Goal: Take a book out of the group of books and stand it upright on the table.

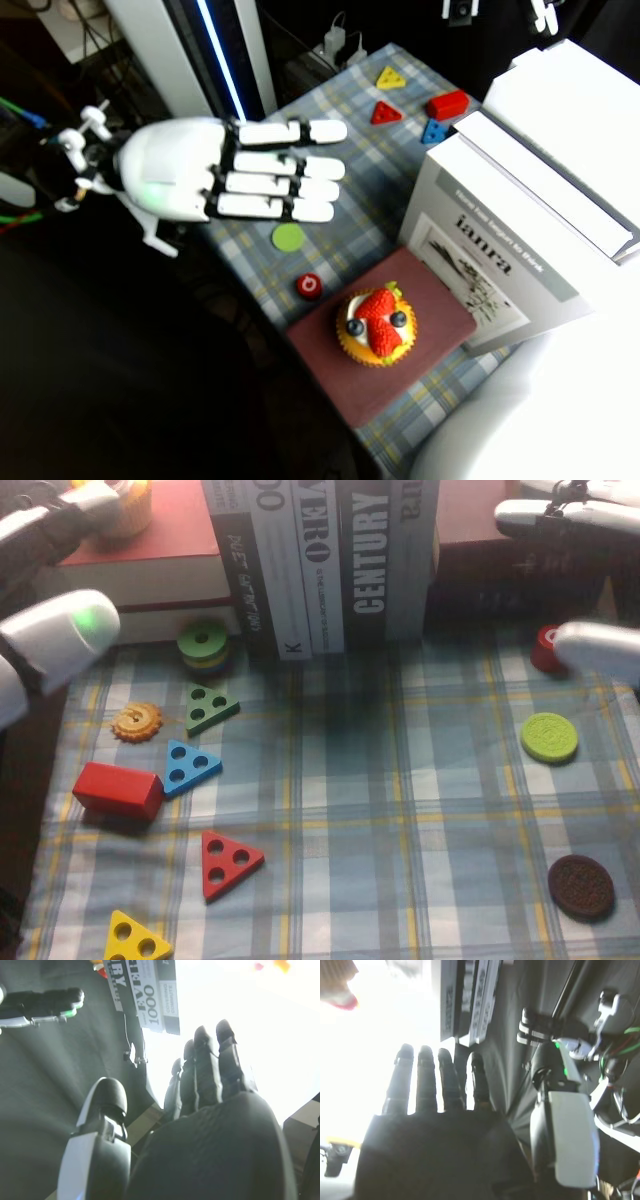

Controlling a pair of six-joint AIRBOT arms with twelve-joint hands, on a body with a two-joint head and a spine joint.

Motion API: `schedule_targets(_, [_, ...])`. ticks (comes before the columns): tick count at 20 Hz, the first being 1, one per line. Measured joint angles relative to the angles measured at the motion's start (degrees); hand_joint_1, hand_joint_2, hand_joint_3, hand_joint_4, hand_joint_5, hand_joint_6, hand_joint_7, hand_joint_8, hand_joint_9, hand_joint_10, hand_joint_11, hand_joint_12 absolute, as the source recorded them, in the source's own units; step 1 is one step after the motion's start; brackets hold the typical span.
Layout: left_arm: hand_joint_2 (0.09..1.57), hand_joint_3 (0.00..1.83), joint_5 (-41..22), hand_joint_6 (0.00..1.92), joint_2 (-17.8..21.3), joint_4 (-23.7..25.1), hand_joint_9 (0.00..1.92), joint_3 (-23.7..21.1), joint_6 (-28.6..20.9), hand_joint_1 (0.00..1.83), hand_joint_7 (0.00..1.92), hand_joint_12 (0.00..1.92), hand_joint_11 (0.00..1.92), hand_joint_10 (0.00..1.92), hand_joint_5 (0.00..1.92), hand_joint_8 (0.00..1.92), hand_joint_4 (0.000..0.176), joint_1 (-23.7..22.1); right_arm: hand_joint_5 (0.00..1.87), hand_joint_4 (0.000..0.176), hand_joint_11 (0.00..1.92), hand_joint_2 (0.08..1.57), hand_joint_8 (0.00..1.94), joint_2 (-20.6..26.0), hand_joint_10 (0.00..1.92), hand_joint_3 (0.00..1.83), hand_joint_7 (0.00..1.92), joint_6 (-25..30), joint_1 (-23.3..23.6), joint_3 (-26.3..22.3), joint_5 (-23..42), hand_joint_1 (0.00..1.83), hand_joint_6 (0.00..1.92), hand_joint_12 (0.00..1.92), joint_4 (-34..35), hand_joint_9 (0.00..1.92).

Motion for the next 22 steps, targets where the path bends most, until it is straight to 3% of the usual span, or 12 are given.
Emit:
schedule_targets(1, [1.28, 0.00, 0.02, 0.00, 0.00, 0.02, 0.15, 0.00, 0.00, 0.00, 0.20, 0.29, 0.00, 0.00, 0.37, 0.00, 0.176, 0.00, 0.39, 0.052, 0.01, 1.35, 0.00, -0.28, 0.00, 0.00, 0.28, -0.90, 1.05, 0.15, 0.11, 0.14, 0.00, 0.34, 0.09, 0.19])
schedule_targets(4, [1.29, 0.00, 0.11, 0.00, -0.04, -0.07, 0.14, 0.09, -0.28, 0.00, 0.19, 0.24, 0.00, 0.00, 0.37, 0.00, 0.176, 0.00, 0.31, 0.094, 0.00, 1.33, 0.00, -1.92, 0.00, 0.00, 0.22, -3.41, 5.92, 1.51, 0.20, 0.12, 0.00, 0.18, 0.11, 0.12])
schedule_targets(5, [1.28, 0.00, 0.15, 0.00, -0.09, -0.04, 0.14, 0.22, -0.46, 0.00, 0.19, 0.23, 0.00, 0.00, 0.37, 0.00, 0.176, -0.02, 0.27, 0.124, 0.01, 1.31, 0.00, -2.71, 0.00, 0.00, 0.17, -3.43, 7.58, 2.34, -0.04, 0.12, 0.00, 0.18, -0.35, 0.09])
schedule_targets(8, [1.28, 0.00, 0.46, 0.00, -0.09, -0.07, 0.13, 0.44, -0.68, 0.00, 0.19, 0.21, 0.00, 0.00, 0.36, 0.00, 0.176, -0.02, 0.23, 0.124, 0.00, 1.27, 0.00, -4.57, 0.00, 0.00, 0.11, -3.43, 12.39, 4.63, -2.86, 0.01, 0.00, 0.18, -2.47, 0.05])
schedule_targets(11, [1.28, 0.00, 1.07, 0.00, -0.52, 0.02, 0.13, 0.68, -0.72, 0.00, 0.18, 0.21, 0.00, 0.00, 0.36, 0.00, 0.176, 0.00, 0.21, 0.151, 0.00, 1.22, 0.00, -6.82, 0.00, 0.00, 0.06, -3.89, 17.27, 7.15, -7.52, 0.00, 0.00, 0.01, -4.37, 0.00])
schedule_targets(12, [1.28, 0.00, 1.14, 0.00, -0.70, 0.07, 0.14, 0.68, -0.74, 0.00, 0.19, 0.22, 0.02, 0.01, 0.37, 0.01, 0.176, 0.00, 0.20, 0.171, 0.05, 1.20, 0.00, -7.65, 0.00, 0.00, 0.06, -3.91, 18.93, 8.04, -9.57, 0.00, 0.00, 0.02, -5.68, 0.01])
schedule_targets(13, [1.28, 0.00, 1.27, 0.00, -0.74, 0.04, 0.14, 0.68, -0.72, 0.00, 0.19, 0.22, 0.01, 0.01, 0.34, 0.00, 0.176, 0.00, 0.21, 0.175, 0.11, 1.19, 0.00, -8.07, 0.01, 0.00, 0.03, -3.93, 19.89, 8.57, -11.04, 0.00, 0.00, 0.05, -6.64, 0.03])
schedule_targets(15, [1.29, 0.00, 1.40, 0.00, -0.74, 0.11, 0.14, 0.72, -0.72, 0.00, 0.19, 0.22, 0.00, 0.00, 0.31, 0.00, 0.176, -0.02, 0.23, 0.176, 0.17, 1.18, 0.00, -9.49, 0.01, 0.00, 0.00, -4.04, 23.04, 10.08, -16.17, 0.00, 0.01, 0.08, -10.01, 0.04])
schedule_targets(18, [1.30, 0.00, 1.49, 0.00, -0.74, 0.17, 0.15, 0.85, -0.74, 0.01, 0.19, 0.21, 0.00, 0.00, 0.30, 0.00, 0.176, 0.00, 0.23, 0.176, 0.01, 1.14, 0.00, -11.23, 0.00, 0.00, 0.00, -4.09, 25.66, 11.96, -22.43, 0.00, 0.00, 0.02, -13.46, 0.00])
schedule_targets(22, [1.30, 0.00, 1.73, 0.00, -0.74, 0.22, 0.17, 0.87, -0.90, 0.03, 0.21, 0.23, 0.00, 0.00, 0.31, 0.00, 0.176, -0.02, 0.24, 0.176, 0.00, 1.12, 0.00, -12.07, 0.00, 0.00, 0.00, -4.04, 26.84, 13.16, -27.15, 0.00, 0.01, 0.00, -14.80, 0.00])
